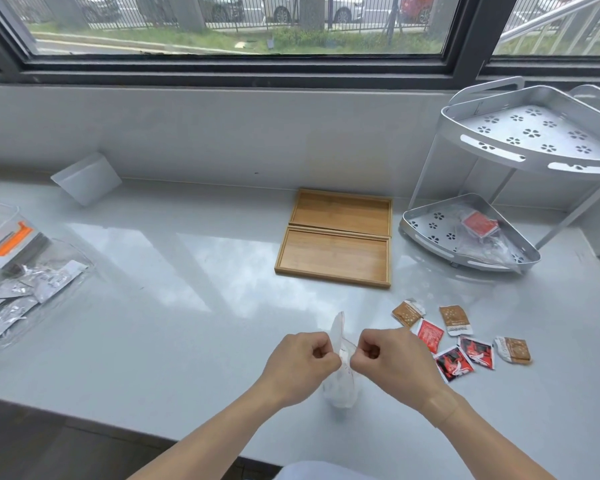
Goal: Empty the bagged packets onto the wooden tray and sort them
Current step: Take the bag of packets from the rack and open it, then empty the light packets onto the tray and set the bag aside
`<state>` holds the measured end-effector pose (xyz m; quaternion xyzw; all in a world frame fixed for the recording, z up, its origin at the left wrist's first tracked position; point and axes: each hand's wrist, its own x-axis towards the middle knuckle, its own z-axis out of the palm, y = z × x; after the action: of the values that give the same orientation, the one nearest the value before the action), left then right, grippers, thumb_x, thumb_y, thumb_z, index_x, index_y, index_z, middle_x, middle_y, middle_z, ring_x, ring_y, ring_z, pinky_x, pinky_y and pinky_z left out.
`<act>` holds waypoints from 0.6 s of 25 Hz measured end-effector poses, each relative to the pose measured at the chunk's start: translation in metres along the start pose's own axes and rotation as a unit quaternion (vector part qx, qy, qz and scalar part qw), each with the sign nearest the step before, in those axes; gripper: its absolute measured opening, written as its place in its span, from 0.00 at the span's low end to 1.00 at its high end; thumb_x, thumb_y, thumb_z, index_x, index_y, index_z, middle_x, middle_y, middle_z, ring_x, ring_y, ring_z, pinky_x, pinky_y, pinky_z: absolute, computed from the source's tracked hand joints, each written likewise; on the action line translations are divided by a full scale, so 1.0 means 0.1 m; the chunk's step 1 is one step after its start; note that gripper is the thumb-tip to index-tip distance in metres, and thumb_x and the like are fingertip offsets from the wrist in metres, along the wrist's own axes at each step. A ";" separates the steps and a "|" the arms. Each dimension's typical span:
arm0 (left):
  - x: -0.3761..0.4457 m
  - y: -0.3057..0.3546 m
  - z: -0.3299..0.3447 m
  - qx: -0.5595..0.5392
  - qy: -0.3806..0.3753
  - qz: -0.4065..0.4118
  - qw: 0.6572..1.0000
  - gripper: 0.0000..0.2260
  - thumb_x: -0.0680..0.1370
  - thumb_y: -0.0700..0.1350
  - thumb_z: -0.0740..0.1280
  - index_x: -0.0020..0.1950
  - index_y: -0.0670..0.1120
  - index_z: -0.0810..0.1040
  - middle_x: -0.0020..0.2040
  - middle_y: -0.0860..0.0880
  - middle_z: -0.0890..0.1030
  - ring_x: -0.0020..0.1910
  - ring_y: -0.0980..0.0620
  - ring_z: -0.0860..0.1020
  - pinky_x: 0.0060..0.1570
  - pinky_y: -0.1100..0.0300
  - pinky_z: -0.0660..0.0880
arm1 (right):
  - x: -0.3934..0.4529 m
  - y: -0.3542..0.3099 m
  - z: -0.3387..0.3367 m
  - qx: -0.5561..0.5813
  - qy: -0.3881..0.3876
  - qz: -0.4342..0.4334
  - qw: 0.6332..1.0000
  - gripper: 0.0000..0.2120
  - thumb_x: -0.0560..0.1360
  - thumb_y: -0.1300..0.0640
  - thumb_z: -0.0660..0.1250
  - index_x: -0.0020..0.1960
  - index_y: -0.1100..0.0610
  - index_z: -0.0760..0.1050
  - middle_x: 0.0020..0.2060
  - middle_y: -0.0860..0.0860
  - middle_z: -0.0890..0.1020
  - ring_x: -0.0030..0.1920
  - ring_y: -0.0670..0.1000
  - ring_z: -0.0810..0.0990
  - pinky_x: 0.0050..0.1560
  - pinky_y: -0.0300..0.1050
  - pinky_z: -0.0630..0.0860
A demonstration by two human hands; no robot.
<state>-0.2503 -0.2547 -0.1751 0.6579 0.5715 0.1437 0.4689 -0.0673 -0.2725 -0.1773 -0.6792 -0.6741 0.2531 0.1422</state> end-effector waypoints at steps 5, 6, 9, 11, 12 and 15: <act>0.02 -0.09 -0.21 0.064 0.050 -0.010 0.997 0.10 0.68 0.50 0.62 0.29 0.48 0.68 0.24 0.54 0.68 0.26 0.54 0.63 0.30 0.58 0.63 | -0.04 0.28 -0.32 -0.065 0.061 0.084 0.993 0.11 0.64 0.48 0.63 0.32 0.55 0.72 0.25 0.51 0.77 0.31 0.53 0.76 0.29 0.44 0.70; 0.02 -0.08 -0.22 0.069 0.053 -0.014 0.996 0.10 0.68 0.51 0.62 0.28 0.49 0.68 0.24 0.54 0.67 0.26 0.53 0.63 0.30 0.58 0.63 | -0.05 0.30 -0.35 -0.065 0.063 0.092 0.992 0.11 0.64 0.48 0.63 0.32 0.55 0.72 0.25 0.51 0.77 0.31 0.53 0.77 0.30 0.44 0.71; 0.06 -0.01 -0.12 0.130 0.095 -0.010 0.987 0.12 0.70 0.50 0.61 0.30 0.45 0.66 0.25 0.52 0.66 0.27 0.51 0.62 0.30 0.57 0.61 | -0.10 0.28 -0.34 -0.072 0.074 0.117 0.988 0.11 0.65 0.48 0.63 0.32 0.56 0.71 0.25 0.51 0.77 0.31 0.55 0.75 0.31 0.45 0.71; 0.09 0.04 -0.07 0.126 0.103 -0.010 0.987 0.12 0.70 0.50 0.61 0.31 0.44 0.66 0.26 0.51 0.66 0.28 0.51 0.61 0.30 0.57 0.60 | -0.12 0.30 -0.32 -0.075 0.087 0.130 0.985 0.11 0.66 0.49 0.63 0.31 0.57 0.70 0.24 0.52 0.75 0.29 0.54 0.71 0.29 0.45 0.68; 0.10 0.06 -0.06 0.105 0.098 -0.011 0.990 0.12 0.70 0.49 0.61 0.30 0.45 0.65 0.26 0.52 0.65 0.28 0.51 0.61 0.30 0.57 0.60 | -0.13 0.32 -0.33 -0.078 0.088 0.135 0.984 0.11 0.67 0.50 0.63 0.31 0.57 0.70 0.24 0.52 0.74 0.29 0.54 0.71 0.29 0.45 0.67; 0.16 0.15 0.00 0.000 0.058 -0.035 0.998 0.12 0.70 0.48 0.62 0.29 0.46 0.65 0.28 0.51 0.66 0.29 0.51 0.62 0.32 0.56 0.60 | -0.16 0.37 -0.38 -0.102 0.096 0.138 0.980 0.11 0.69 0.50 0.63 0.31 0.55 0.67 0.25 0.50 0.74 0.31 0.55 0.74 0.30 0.45 0.68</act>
<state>-0.2364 -0.2390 -0.1693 0.6283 0.6201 0.1651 0.4397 -0.0149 -0.2848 -0.1629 -0.7980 -0.5791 0.1334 0.0998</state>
